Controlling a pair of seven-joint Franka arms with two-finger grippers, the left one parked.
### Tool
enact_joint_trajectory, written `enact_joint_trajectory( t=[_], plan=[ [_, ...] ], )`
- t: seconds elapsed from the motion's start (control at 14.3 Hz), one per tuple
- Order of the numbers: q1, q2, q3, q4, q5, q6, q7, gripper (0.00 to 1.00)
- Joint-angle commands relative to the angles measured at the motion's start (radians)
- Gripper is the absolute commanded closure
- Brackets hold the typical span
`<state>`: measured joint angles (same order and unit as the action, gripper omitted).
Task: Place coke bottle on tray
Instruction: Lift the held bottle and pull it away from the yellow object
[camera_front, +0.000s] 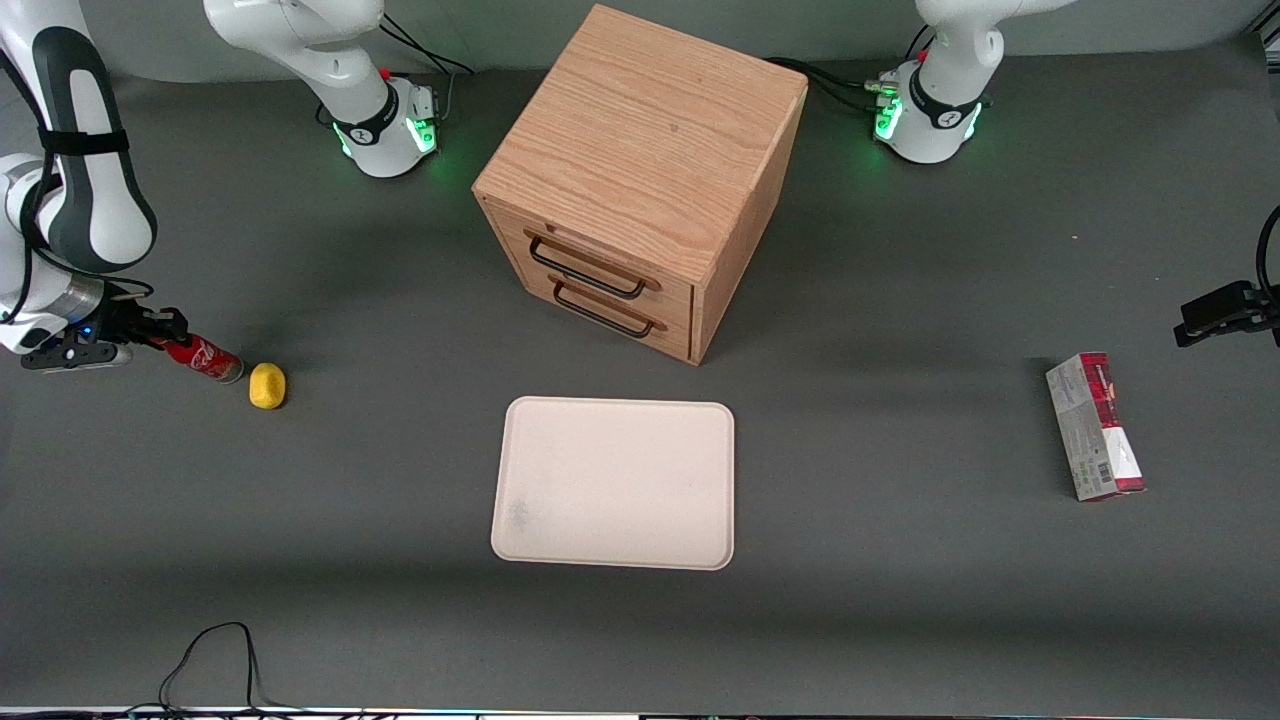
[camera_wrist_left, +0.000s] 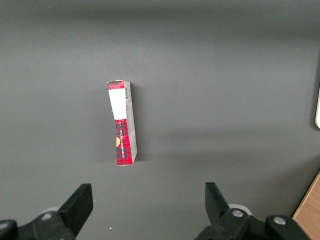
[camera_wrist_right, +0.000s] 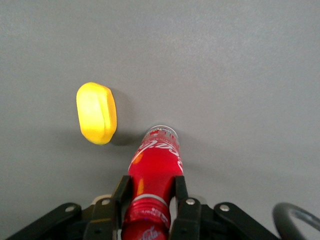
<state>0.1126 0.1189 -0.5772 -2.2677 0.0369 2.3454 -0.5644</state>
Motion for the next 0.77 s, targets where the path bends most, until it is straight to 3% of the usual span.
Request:
enact_joint_trajectory(
  t=[0.0, 0.7],
  plan=[
    [0.002, -0.018, 0.0, 0.129, -0.015, -0.145, 0.015, 1.0],
    [0.009, -0.004, 0.177, 0.551, -0.003, -0.498, 0.262, 1.0]
  ],
)
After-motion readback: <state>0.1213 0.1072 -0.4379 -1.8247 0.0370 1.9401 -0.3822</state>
